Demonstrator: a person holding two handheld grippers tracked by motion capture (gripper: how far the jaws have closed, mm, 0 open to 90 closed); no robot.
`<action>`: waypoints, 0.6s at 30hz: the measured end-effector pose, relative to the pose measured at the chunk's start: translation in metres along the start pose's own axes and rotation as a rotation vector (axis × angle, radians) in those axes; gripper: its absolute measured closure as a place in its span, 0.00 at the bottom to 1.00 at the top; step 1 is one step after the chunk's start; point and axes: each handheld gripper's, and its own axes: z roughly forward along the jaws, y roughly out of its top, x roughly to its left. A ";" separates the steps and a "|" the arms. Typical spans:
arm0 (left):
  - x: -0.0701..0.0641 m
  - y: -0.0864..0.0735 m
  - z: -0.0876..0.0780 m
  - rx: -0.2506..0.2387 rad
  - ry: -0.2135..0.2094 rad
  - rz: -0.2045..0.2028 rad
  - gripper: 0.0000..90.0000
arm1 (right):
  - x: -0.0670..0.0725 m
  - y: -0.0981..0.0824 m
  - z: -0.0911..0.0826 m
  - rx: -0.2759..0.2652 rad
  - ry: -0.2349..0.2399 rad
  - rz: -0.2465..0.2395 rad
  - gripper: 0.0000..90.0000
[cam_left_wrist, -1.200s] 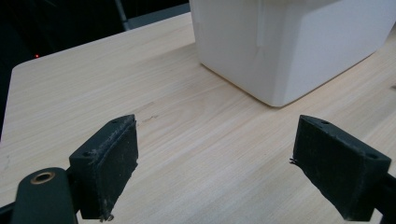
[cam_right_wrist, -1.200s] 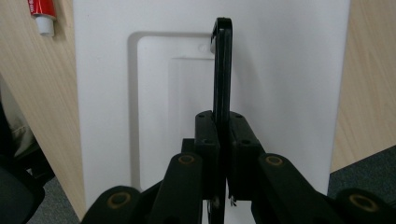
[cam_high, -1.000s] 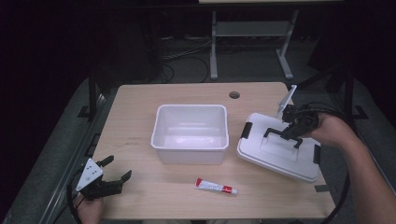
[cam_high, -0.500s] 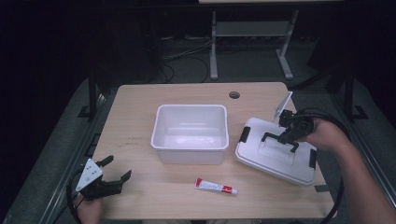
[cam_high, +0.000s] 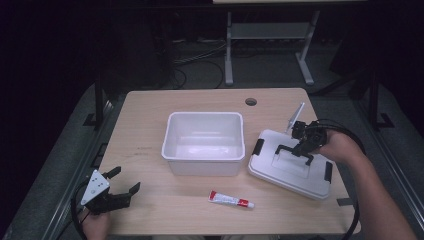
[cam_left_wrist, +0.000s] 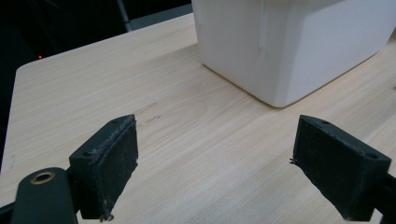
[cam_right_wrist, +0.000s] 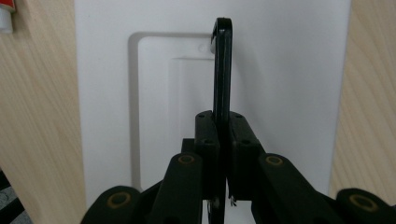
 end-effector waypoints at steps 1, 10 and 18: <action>0.000 0.000 0.000 0.001 0.002 0.001 0.15 | 0.000 0.001 0.002 0.002 -0.001 0.002 0.93; 0.000 0.000 0.000 0.001 0.001 -0.001 0.15 | -0.002 0.005 0.011 0.003 -0.003 0.004 0.93; 0.000 0.000 0.000 0.001 0.001 0.000 0.15 | -0.001 0.007 0.022 0.007 0.008 0.007 0.93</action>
